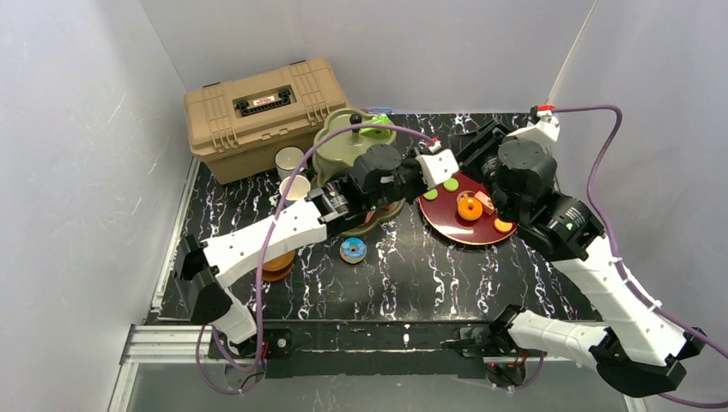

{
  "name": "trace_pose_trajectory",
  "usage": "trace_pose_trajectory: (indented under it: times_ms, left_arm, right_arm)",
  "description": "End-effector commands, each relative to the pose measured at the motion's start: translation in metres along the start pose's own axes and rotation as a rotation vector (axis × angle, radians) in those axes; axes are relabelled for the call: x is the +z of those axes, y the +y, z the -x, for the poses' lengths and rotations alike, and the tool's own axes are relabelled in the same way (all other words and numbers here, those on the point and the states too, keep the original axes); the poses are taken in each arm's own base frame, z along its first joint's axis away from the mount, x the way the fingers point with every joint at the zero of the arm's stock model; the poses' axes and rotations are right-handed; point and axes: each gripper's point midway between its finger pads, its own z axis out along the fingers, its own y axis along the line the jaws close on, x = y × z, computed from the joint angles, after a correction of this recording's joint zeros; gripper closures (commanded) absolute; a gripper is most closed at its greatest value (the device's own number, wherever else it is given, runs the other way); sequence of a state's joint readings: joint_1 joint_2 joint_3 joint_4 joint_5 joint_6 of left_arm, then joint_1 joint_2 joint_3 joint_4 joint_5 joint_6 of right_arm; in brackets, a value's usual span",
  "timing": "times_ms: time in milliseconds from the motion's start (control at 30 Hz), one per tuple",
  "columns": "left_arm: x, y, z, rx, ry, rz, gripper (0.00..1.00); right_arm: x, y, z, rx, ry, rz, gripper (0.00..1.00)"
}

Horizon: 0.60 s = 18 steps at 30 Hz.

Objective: Serve the afternoon tea
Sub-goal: Adjust the clamp.

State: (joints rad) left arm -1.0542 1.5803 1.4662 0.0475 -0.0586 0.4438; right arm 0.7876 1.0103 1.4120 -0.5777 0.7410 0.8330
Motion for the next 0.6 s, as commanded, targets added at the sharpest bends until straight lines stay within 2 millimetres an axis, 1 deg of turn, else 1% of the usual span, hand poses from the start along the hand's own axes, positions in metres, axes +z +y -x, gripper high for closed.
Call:
trace_pose_trajectory:
  times_ms: [0,67,167,233,267,367,433,567]
  left_arm:
    - [-0.044,0.017,0.065,-0.103,-0.156,-0.111,1.0]
    - [-0.053,0.029,0.072,-0.136,-0.175,-0.126,1.0]
    - [-0.067,0.043,0.087,-0.16,-0.221,-0.141,1.0]
    - [-0.077,0.049,0.097,-0.178,-0.249,-0.169,1.0]
    - [-0.081,0.05,0.1,-0.184,-0.259,-0.189,1.0]
    - [-0.092,0.047,0.105,-0.185,-0.279,-0.234,1.0]
    - [-0.097,0.043,0.106,-0.17,-0.288,-0.255,1.0]
    - [-0.1,0.04,0.101,-0.169,-0.279,-0.263,1.0]
  right_arm:
    - [-0.026,0.049,0.029,-0.036,-0.02,0.25,0.43]
    - [-0.033,0.058,0.03,-0.085,-0.002,0.308,0.34]
    - [-0.044,0.072,0.025,-0.163,0.049,0.408,0.19]
    - [-0.051,0.077,0.021,-0.205,0.082,0.45,0.05]
    - [-0.053,0.078,0.02,-0.218,0.094,0.463,0.02]
    - [-0.057,0.086,0.014,-0.252,0.126,0.511,0.02]
    - [-0.057,0.095,0.005,-0.262,0.159,0.56,0.02]
    - [-0.057,0.115,-0.014,-0.272,0.222,0.658,0.01]
